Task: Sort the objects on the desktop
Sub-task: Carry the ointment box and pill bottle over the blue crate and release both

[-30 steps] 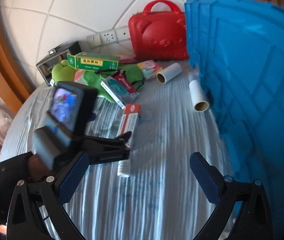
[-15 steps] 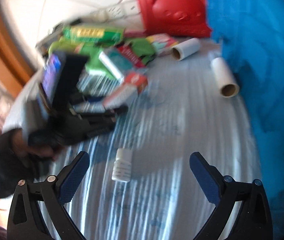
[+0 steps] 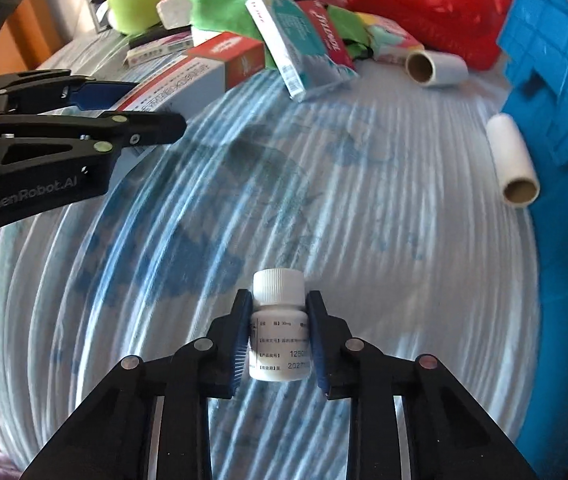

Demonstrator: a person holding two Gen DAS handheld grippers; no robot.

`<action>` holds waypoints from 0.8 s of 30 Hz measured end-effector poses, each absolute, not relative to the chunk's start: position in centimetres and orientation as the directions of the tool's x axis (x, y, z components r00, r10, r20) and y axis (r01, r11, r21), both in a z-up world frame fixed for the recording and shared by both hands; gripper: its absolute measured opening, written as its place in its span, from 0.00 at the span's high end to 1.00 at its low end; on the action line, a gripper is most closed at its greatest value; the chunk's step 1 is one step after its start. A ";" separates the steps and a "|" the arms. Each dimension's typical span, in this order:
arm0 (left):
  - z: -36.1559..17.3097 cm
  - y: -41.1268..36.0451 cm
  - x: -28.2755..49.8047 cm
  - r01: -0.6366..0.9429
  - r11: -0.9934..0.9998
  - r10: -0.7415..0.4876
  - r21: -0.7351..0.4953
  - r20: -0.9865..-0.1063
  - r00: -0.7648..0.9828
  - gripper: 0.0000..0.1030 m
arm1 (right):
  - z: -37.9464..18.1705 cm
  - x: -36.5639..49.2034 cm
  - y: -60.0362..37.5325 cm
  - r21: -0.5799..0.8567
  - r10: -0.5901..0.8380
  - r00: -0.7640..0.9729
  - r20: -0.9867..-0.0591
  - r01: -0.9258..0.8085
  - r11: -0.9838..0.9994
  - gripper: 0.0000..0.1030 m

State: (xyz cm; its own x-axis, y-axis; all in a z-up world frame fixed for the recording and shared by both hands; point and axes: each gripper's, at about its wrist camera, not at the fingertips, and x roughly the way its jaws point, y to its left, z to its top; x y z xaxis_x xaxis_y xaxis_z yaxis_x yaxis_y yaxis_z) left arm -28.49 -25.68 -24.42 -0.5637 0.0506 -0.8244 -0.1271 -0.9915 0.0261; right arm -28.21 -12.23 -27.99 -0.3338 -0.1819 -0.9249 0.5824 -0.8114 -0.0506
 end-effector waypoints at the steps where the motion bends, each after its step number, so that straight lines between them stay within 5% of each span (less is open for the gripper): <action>1: -23.8 -25.7 -27.9 -0.129 -0.991 0.052 0.028 -0.814 -0.579 0.61 | -27.7 -28.0 -12.0 -0.028 -0.197 -0.324 -0.925 0.576 -0.817 0.74; 12: -6.9 -20.9 -21.7 -0.285 -0.954 0.196 0.091 -0.533 -0.823 0.61 | -6.6 -20.6 -5.9 0.071 -0.369 -0.644 -0.670 0.439 -0.896 0.74; 16: -1.5 -15.7 -19.7 -0.421 -0.899 0.333 0.125 -0.431 -0.839 0.61 | 0.0 -16.4 -1.2 0.071 -0.296 -0.770 -0.565 0.312 -0.947 0.74; 24: 4.4 -2.7 -19.8 -0.614 -0.774 0.529 0.156 -0.374 -0.762 0.61 | 6.3 -12.6 12.2 0.097 -0.087 -0.893 -0.441 0.049 -0.994 0.74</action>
State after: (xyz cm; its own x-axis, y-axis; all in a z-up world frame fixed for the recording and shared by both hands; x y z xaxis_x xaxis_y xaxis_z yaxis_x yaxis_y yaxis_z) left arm -19.79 -2.68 4.40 -0.7620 0.5287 -0.3740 -0.6137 -0.7739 0.1563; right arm -12.55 12.20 6.27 -0.8934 -0.0869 -0.4408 0.0487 -0.9941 0.0972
